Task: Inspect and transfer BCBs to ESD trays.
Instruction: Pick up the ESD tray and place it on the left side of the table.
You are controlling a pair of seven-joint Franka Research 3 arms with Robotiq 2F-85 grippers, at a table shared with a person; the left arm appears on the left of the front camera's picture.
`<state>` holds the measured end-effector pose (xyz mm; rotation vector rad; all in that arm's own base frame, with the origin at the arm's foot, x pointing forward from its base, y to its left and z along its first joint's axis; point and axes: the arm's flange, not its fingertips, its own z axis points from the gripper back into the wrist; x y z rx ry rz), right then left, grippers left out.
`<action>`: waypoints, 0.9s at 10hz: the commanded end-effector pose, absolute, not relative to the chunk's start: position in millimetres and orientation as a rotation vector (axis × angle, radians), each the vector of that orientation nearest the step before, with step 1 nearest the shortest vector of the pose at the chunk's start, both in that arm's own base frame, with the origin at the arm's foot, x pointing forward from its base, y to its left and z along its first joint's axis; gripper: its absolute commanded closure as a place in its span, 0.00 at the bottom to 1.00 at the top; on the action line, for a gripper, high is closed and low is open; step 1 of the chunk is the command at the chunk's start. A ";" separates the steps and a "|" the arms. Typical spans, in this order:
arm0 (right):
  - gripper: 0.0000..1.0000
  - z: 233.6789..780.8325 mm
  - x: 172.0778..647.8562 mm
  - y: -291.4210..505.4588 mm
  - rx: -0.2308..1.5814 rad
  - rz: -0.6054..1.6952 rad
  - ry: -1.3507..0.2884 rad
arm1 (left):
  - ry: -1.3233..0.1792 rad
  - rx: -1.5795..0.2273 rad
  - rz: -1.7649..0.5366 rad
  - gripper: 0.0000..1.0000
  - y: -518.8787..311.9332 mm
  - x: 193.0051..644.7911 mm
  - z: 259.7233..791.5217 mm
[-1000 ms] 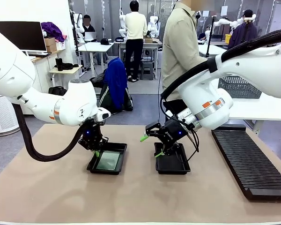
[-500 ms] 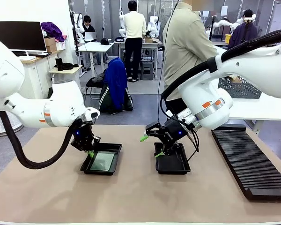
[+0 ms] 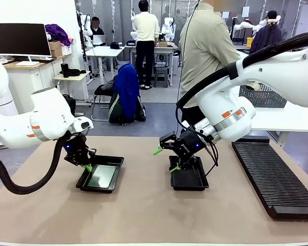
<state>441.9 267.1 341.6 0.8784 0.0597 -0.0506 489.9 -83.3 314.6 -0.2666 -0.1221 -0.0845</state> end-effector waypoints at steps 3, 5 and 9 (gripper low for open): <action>0.00 341.2 441.7 266.9 0.873 -0.052 0.061 | -0.143 -0.348 -0.081 0.97 -29.0 473.3 320.7; 0.00 341.2 441.7 266.9 0.873 -0.052 0.061 | -0.131 -0.368 -0.077 0.97 -7.2 471.9 322.8; 0.00 341.2 441.7 266.9 0.873 -0.052 0.061 | -0.110 -0.358 -0.051 0.97 43.8 465.7 328.5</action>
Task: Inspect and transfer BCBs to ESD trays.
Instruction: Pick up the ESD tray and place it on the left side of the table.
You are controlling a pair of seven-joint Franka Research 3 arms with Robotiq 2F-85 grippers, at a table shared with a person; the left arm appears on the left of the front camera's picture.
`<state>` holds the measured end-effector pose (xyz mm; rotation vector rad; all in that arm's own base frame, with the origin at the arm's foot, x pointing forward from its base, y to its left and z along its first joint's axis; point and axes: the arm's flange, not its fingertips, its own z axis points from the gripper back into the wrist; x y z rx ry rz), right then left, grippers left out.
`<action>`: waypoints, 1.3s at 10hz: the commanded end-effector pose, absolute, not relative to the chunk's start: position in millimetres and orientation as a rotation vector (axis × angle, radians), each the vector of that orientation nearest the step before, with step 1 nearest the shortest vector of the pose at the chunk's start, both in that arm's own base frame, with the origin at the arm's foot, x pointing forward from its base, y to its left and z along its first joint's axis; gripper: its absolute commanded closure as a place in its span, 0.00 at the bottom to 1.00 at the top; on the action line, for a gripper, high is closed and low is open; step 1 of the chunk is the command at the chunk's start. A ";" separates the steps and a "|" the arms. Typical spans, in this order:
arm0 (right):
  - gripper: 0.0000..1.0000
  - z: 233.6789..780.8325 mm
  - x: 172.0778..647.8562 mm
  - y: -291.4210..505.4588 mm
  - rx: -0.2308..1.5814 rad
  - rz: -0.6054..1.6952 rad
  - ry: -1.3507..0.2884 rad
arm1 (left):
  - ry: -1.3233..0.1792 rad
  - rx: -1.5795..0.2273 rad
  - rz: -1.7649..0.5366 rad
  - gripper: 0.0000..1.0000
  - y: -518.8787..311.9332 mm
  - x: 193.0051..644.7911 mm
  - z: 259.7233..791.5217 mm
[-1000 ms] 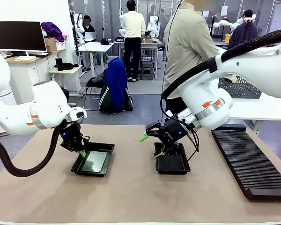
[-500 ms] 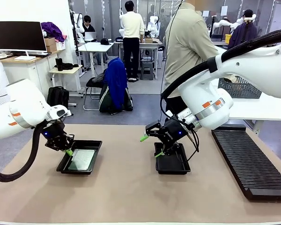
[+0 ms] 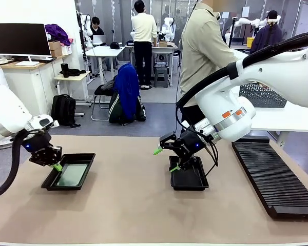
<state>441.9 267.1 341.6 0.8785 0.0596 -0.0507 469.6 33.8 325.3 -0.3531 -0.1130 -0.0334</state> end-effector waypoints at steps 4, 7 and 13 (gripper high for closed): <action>0.00 341.2 441.7 266.9 0.873 -0.052 0.061 | -0.103 -0.337 -0.021 0.97 85.9 457.6 328.3; 0.00 341.2 441.7 266.9 0.873 -0.052 0.061 | -0.109 -0.329 0.009 0.97 104.0 455.0 325.7; 0.00 341.2 441.7 266.9 0.873 -0.052 0.061 | -0.122 -0.289 0.027 0.97 105.6 458.8 315.2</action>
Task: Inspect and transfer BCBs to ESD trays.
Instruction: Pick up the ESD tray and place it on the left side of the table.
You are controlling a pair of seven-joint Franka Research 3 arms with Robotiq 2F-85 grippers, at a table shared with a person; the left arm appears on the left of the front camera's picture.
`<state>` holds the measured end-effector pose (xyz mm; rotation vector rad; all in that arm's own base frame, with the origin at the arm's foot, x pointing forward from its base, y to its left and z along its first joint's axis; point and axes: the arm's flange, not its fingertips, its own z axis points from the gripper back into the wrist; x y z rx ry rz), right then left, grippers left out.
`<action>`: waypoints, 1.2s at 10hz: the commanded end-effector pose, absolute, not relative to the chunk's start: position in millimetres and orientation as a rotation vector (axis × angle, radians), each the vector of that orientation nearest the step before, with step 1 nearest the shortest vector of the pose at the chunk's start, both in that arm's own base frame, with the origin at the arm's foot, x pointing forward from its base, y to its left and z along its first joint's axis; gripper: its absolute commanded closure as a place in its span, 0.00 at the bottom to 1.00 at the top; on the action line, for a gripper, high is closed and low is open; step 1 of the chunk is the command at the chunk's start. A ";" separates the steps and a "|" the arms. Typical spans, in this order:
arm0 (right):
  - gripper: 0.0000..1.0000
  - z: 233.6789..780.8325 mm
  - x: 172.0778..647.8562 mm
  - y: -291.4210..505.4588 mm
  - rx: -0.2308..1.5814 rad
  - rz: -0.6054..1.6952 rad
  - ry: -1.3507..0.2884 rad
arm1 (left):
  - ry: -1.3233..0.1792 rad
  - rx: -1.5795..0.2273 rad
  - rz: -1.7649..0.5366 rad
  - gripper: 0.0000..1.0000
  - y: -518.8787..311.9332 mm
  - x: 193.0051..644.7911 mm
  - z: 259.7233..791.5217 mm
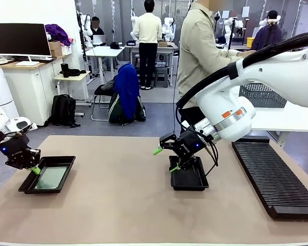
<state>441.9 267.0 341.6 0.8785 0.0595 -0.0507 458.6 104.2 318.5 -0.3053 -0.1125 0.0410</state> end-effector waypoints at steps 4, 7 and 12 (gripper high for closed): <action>0.00 341.2 441.7 266.9 0.873 -0.052 0.061 | -0.124 -0.279 0.019 0.97 100.7 462.7 309.3; 0.00 341.2 441.7 266.9 0.873 -0.052 0.061 | -0.116 -0.294 0.037 0.97 102.1 461.0 314.0; 0.00 341.2 441.7 266.9 0.873 -0.052 0.061 | -0.116 -0.294 0.037 0.97 102.1 461.0 314.0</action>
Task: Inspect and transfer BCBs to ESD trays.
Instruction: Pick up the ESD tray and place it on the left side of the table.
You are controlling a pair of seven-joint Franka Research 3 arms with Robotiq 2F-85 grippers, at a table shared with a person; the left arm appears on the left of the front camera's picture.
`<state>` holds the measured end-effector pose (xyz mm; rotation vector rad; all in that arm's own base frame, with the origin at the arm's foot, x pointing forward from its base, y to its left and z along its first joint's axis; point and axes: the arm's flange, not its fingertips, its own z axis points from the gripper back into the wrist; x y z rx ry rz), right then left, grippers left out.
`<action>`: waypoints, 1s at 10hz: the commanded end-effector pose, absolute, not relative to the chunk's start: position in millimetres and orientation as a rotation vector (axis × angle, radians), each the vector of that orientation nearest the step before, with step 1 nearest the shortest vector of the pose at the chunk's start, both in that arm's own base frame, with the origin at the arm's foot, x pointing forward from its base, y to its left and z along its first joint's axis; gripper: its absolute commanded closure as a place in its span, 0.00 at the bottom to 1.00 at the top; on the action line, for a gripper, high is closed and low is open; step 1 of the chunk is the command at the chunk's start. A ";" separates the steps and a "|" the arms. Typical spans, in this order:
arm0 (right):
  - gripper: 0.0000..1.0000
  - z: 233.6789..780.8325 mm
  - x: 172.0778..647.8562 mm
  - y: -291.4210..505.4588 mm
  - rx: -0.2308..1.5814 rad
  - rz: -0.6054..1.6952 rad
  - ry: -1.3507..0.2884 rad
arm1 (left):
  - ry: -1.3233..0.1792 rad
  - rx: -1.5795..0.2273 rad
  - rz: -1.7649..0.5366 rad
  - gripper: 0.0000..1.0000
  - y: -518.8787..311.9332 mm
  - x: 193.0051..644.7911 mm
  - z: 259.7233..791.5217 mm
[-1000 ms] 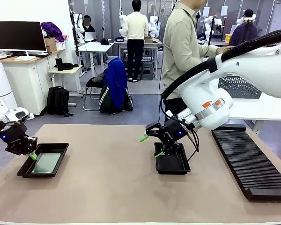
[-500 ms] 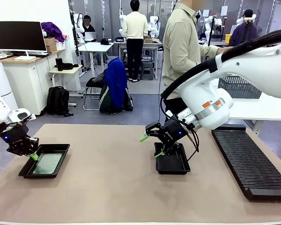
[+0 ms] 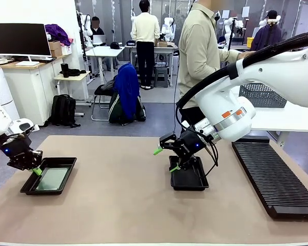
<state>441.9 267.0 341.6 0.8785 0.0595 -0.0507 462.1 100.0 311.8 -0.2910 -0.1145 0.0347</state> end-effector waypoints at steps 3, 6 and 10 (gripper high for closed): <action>0.00 341.2 441.7 266.9 0.873 -0.052 0.061 | -0.113 -0.290 0.037 0.97 100.9 462.2 312.1; 0.00 341.2 441.7 266.9 0.873 -0.052 0.061 | -0.097 -0.290 0.052 0.83 100.0 463.1 312.0; 0.00 341.2 441.7 266.9 0.873 -0.052 0.061 | -0.094 -0.282 0.055 0.48 100.8 461.2 317.1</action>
